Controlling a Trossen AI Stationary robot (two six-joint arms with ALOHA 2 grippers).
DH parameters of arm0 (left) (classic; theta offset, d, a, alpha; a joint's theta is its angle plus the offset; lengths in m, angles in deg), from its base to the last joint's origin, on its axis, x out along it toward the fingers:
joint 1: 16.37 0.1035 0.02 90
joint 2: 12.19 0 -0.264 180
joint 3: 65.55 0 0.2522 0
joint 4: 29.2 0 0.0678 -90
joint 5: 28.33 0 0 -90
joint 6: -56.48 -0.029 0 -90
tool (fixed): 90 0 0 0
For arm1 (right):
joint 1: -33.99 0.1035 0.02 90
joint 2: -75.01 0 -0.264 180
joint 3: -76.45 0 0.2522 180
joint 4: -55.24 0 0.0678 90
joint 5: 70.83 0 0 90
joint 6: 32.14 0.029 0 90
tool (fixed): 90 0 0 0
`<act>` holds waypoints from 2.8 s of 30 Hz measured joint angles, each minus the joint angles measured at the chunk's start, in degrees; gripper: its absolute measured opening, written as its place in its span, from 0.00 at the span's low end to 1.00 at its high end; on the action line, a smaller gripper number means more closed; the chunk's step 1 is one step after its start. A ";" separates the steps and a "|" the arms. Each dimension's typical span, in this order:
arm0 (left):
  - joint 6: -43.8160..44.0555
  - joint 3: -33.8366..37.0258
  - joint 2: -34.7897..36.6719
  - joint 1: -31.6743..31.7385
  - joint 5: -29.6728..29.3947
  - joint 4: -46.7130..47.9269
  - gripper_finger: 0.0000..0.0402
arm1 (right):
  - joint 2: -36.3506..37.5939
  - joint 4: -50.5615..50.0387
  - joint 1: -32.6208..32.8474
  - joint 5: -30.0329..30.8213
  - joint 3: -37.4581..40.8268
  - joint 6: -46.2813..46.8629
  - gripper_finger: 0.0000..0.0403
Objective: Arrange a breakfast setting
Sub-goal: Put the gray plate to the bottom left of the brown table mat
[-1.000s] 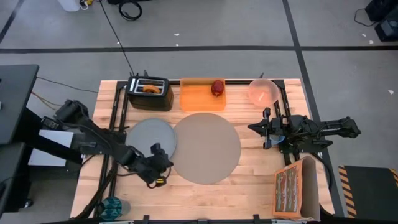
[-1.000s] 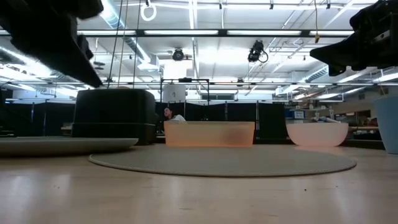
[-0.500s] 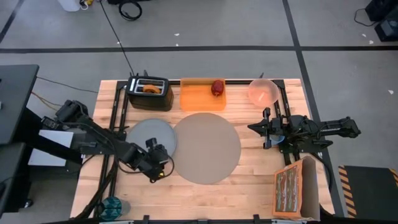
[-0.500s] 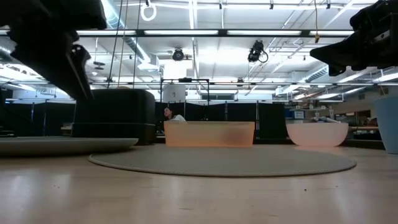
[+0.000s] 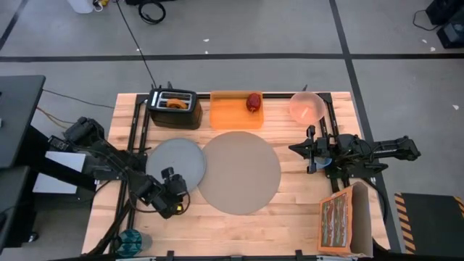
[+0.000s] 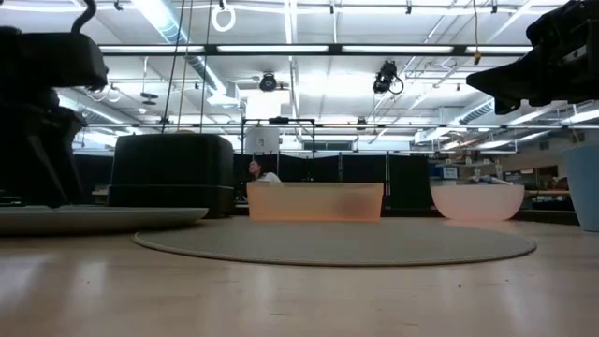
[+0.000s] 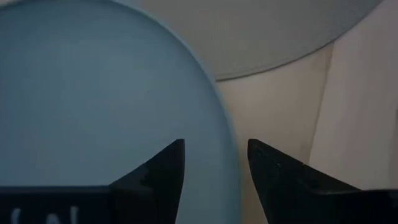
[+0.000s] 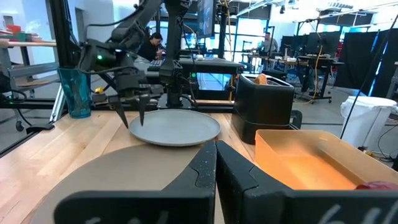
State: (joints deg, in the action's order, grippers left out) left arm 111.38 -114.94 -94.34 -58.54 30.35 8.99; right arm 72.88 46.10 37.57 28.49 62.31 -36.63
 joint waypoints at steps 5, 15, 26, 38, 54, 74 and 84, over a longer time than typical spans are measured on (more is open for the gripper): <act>-0.02 2.93 0.00 -0.33 -0.01 -3.68 0.45 | 0.00 0.00 -0.02 0.00 -0.01 0.00 0.02; -10.39 6.07 0.00 -0.28 2.81 -8.39 0.38 | 0.00 0.00 -0.02 0.00 0.01 -0.01 0.02; -9.54 5.96 0.11 0.24 1.92 -8.51 0.13 | 0.00 0.00 -0.01 0.00 0.00 -0.01 0.02; -10.60 -1.44 0.02 -0.87 3.90 -1.93 0.06 | 0.00 0.00 -0.02 0.00 -0.01 -0.01 0.02; -22.09 -17.61 0.00 -1.25 0.35 15.39 0.03 | 0.00 -0.01 -0.02 0.00 0.00 -0.01 0.02; -43.52 -19.09 -0.16 -6.41 -3.78 -3.29 0.03 | 0.01 -0.02 -0.02 0.00 0.00 0.00 0.02; -44.88 -19.02 -9.64 -10.94 -5.37 -9.48 0.03 | 0.00 0.00 -0.02 0.00 -0.01 0.00 0.02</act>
State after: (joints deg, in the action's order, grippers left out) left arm 66.50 -133.97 -103.98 -69.49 24.98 -0.50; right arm 72.88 46.10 37.55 28.49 62.30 -36.63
